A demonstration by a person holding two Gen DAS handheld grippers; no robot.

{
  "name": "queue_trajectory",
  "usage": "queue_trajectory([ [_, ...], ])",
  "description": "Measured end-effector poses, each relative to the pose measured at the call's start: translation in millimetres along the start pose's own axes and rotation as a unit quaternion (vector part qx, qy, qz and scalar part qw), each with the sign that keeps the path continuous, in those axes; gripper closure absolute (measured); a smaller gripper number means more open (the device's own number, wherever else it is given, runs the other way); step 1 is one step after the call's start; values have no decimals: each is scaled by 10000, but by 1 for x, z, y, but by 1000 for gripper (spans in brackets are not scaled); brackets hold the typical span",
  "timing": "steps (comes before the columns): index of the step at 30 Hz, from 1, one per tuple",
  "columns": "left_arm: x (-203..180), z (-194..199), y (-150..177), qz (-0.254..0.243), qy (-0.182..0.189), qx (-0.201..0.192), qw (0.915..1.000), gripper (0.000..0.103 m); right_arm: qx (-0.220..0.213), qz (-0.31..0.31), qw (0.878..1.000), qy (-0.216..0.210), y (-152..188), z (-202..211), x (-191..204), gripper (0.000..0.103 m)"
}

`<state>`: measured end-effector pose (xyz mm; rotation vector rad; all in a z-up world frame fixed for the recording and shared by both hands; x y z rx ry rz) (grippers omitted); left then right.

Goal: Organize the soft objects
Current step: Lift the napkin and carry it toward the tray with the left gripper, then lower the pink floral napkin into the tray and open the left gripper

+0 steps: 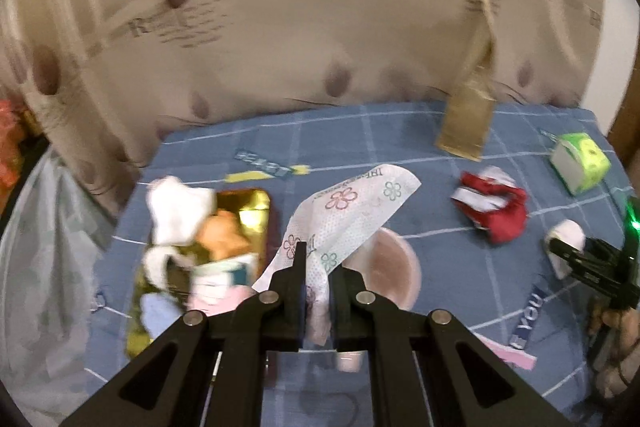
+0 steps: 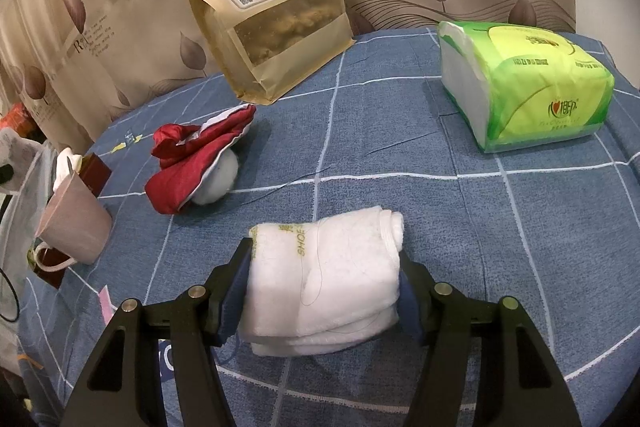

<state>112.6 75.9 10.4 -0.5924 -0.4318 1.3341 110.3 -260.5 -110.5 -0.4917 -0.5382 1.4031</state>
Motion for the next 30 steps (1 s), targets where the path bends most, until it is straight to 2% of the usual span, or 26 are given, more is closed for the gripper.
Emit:
queue_trajectory([
  [7,59,3,-1,307,-618,-7,9976,95,1,52,10000,48,1,0,0,42],
  [14,109,-16,1,643,-1075,165,9920,95,2,87,9999,81,1,0,0,42],
  [22,139,-42,7,964,-1249,342,9869,95,4,176,9997,168,2,-1,1,41],
  [26,138,-57,11,971,-1233,492,9864,95,6,211,9996,207,2,-1,3,41],
  [30,135,-70,17,992,-1217,627,9856,90,6,233,9995,235,2,-1,4,41],
])
Point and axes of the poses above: each gripper's, at about its wrist camera, not at the fingertips, and z roughly against the way its jaws point, x to its left, y to its underside, the point moved 4 cm from there along -z, roughly the way its jaws point, and after that the axes turned 14 degrees about y, right-handed, at the moved point
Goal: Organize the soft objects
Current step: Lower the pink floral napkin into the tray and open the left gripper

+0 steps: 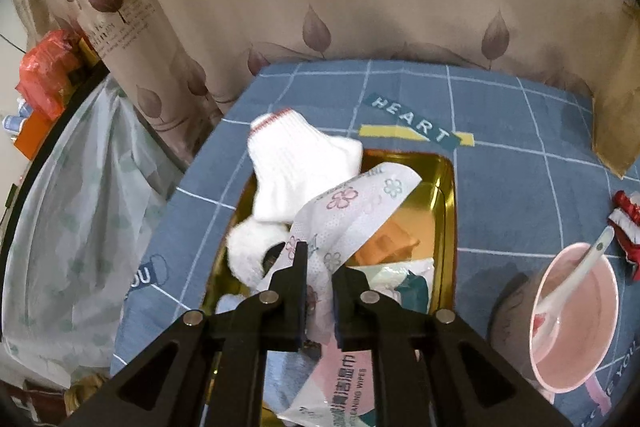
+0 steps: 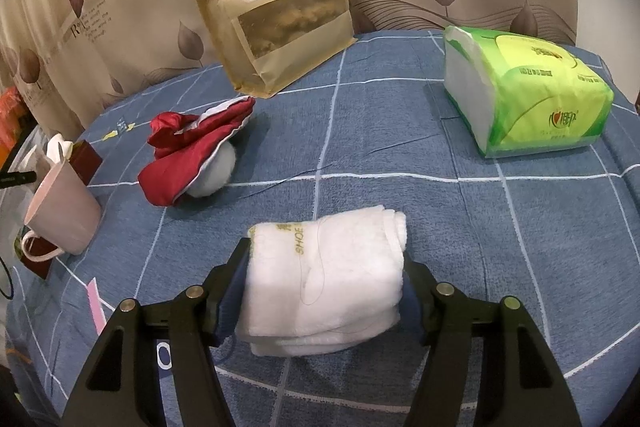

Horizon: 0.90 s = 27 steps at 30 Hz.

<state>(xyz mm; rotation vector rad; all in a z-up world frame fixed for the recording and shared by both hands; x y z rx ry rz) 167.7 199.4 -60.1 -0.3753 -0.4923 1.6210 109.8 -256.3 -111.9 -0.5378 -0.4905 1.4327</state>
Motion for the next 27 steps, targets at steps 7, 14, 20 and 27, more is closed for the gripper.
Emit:
queue_trajectory([
  [7,-5,1,5,108,285,92,9995,58,4,27,10000,34,0,-1,2,41],
  [14,-10,23,11,169,539,-59,9984,57,9,52,10000,74,-1,-1,3,41],
  [20,-7,41,21,294,756,-138,9966,57,13,111,9998,134,-1,-2,4,40],
  [27,-4,65,40,308,643,-360,9968,57,4,210,9994,264,-1,-1,7,40],
])
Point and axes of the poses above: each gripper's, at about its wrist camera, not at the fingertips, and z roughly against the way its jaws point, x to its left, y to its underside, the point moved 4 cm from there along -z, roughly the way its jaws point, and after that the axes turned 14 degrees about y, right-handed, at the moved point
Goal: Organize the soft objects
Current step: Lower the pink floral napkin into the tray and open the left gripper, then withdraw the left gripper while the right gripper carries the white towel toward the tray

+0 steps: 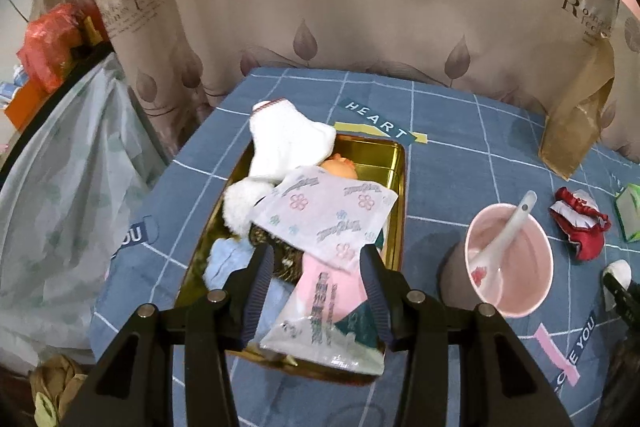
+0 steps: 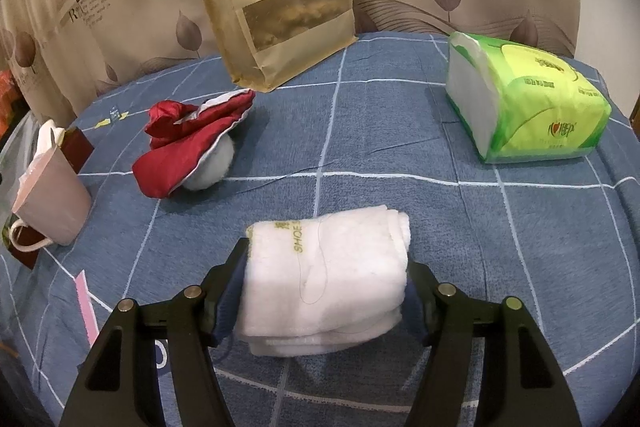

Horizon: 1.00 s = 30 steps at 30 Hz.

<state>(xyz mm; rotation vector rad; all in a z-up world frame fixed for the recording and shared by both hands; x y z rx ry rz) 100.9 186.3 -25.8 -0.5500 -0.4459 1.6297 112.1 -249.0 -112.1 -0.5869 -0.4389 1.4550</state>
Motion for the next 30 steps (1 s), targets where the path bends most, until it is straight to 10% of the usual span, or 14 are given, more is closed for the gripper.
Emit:
queue_trajectory([
  [18,51,9,33,145,-349,-275,9989,57,-19,137,9988,471,-11,25,13,72],
  [30,98,25,49,687,-407,-606,9950,57,-388,308,9980,382,-42,62,54,75],
])
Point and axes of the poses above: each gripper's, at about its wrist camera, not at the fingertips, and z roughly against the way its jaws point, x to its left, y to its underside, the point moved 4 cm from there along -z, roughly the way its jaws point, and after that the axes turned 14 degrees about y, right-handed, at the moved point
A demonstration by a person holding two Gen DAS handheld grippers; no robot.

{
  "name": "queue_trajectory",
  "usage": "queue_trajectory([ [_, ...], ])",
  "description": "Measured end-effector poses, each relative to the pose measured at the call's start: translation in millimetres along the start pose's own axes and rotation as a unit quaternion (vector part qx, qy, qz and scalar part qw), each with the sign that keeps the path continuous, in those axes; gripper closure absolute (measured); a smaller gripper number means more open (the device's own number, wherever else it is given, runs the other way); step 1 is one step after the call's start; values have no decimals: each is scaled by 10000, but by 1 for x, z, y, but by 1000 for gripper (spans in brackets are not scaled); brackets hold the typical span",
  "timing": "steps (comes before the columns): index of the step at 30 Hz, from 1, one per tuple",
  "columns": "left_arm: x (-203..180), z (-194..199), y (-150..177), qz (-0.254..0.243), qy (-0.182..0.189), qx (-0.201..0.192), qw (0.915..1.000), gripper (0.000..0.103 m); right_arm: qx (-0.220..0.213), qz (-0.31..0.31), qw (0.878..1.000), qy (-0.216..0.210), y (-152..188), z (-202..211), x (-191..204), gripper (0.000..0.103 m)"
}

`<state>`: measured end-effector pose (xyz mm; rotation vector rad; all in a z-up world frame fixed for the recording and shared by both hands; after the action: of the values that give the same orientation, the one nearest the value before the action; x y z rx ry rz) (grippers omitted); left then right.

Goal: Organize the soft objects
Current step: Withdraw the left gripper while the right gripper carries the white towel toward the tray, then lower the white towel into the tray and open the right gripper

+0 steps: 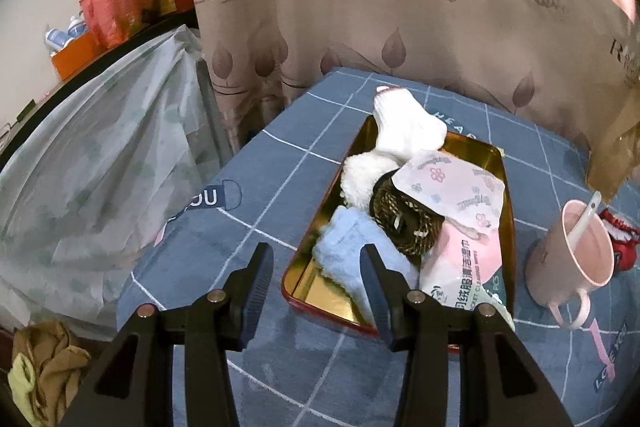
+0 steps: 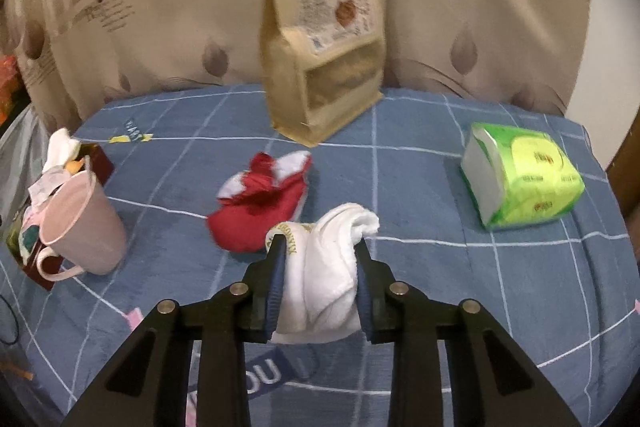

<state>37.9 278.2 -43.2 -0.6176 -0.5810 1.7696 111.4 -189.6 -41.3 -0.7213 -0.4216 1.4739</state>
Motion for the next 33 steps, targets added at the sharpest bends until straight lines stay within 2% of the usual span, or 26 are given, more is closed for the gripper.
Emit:
queue_trajectory([
  [9,12,3,-2,97,-34,-96,9999,57,-276,352,9985,-300,-25,32,48,75],
  [16,40,12,-4,562,-162,-216,9981,57,-434,701,9898,-1163,-41,55,132,75],
  [21,61,18,-5,866,-263,-281,9955,57,-437,1187,9739,-1887,-37,71,216,75],
  [26,73,23,-6,1035,-320,-348,9935,57,-398,1722,9539,-2426,-28,84,304,75],
  [33,85,23,-6,1180,-342,-373,9917,57,-286,2274,9328,-2782,-11,88,388,75],
])
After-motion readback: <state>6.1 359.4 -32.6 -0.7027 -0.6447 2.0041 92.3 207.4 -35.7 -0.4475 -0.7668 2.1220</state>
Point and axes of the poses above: each gripper's, at about its wrist camera, not at the fingertips, and z roughly against the way its jaws point, x to its left, y to its underside, the point moved 4 cm from there along -z, roughly the way its jaws point, and after that the axes turned 14 degrees about y, right-handed, at the moved point
